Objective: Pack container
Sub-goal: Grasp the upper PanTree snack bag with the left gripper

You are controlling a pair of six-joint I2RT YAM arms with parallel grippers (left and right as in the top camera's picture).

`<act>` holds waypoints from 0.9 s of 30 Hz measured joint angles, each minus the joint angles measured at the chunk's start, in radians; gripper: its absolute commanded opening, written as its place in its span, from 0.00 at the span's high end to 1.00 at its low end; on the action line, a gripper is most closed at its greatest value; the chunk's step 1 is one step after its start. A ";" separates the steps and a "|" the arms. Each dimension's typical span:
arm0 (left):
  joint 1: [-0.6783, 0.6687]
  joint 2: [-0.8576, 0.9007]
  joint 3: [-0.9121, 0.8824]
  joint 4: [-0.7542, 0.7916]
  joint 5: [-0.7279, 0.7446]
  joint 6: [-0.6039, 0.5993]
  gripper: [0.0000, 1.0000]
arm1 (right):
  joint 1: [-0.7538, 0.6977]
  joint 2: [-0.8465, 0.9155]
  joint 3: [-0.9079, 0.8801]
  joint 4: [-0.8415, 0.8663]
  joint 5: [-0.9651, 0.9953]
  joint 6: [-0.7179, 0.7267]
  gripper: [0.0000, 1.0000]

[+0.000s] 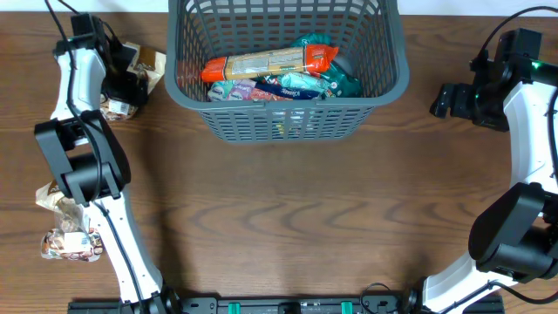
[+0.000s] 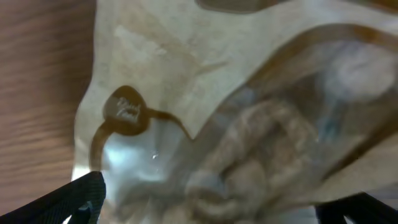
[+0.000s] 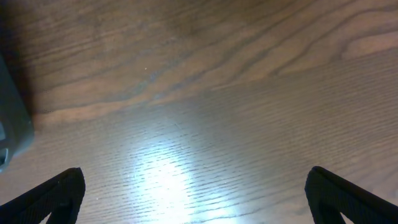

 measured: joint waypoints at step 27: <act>-0.043 -0.106 -0.006 -0.198 0.087 -0.014 0.94 | 0.000 0.000 0.000 -0.008 0.000 0.000 0.01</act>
